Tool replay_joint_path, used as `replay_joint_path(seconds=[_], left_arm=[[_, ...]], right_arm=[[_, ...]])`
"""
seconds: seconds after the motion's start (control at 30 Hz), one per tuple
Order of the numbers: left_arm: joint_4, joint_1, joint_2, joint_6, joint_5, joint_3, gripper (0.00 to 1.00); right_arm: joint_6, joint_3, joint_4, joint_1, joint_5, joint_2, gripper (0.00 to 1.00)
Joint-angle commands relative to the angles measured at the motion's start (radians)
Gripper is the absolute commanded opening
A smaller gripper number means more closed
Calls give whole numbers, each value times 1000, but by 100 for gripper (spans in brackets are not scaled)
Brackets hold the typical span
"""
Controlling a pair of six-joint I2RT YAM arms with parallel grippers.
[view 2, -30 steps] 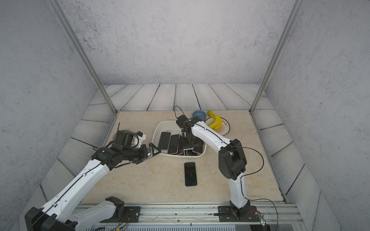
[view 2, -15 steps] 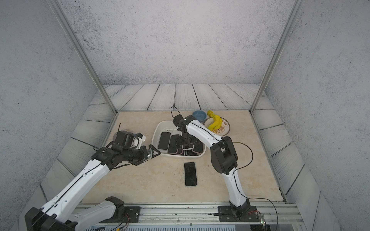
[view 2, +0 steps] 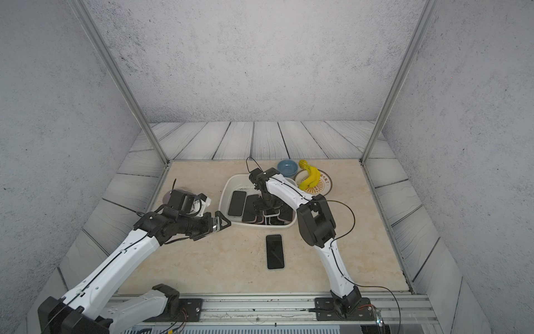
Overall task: Take the phone out of the storage box
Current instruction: Pick up the phone from the storage box.
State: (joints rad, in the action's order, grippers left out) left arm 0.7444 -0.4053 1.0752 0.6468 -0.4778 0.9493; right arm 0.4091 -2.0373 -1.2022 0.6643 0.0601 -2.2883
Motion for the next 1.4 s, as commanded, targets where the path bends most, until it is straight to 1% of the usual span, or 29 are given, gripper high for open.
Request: replay_joint_path(seconds=[0.0,0.07,0.13,0.23,0.33,0.43,0.63,0.73,0.87,1.07,1.2,1.3,1.37], left_arm=[[19,6,4,-24,14,18,99],[22,6,3,-27,16,17,99],[24,8,2,-26,18,17,99],[24,8,0,-23,18,14,99],[18,10,1,-18,15,10,99],[10,12,3,-9,11,6,99],[-24,15,22,12,-7,3,99],[-54,16,36,32,-21,-1,98],[-157,22,72,96,-78,-22,98],[-341,22,192,199,-179,-48,99],[-442,20,299,245,-245,-28,99],[-535,19,362,297,-274,-16,99],[-565,16,399,320,-288,5,99]], right_arm=[[-6,-23,-29,-6,26,-22,96],[-4,-24,-31,-9,29,-31,91],[2,-29,-39,-12,29,-36,82],[1,-24,-37,-15,30,-30,72],[0,-14,-30,-14,38,-5,70],[-5,-11,-27,-18,40,30,65],[-22,4,-15,-29,15,141,63],[-36,46,6,-35,-12,209,62],[-56,123,37,-38,-49,291,60],[-71,249,73,-43,-83,366,58],[-71,307,87,-45,-115,393,57],[-67,357,119,-45,-136,431,56],[-68,382,129,-45,-146,452,56]])
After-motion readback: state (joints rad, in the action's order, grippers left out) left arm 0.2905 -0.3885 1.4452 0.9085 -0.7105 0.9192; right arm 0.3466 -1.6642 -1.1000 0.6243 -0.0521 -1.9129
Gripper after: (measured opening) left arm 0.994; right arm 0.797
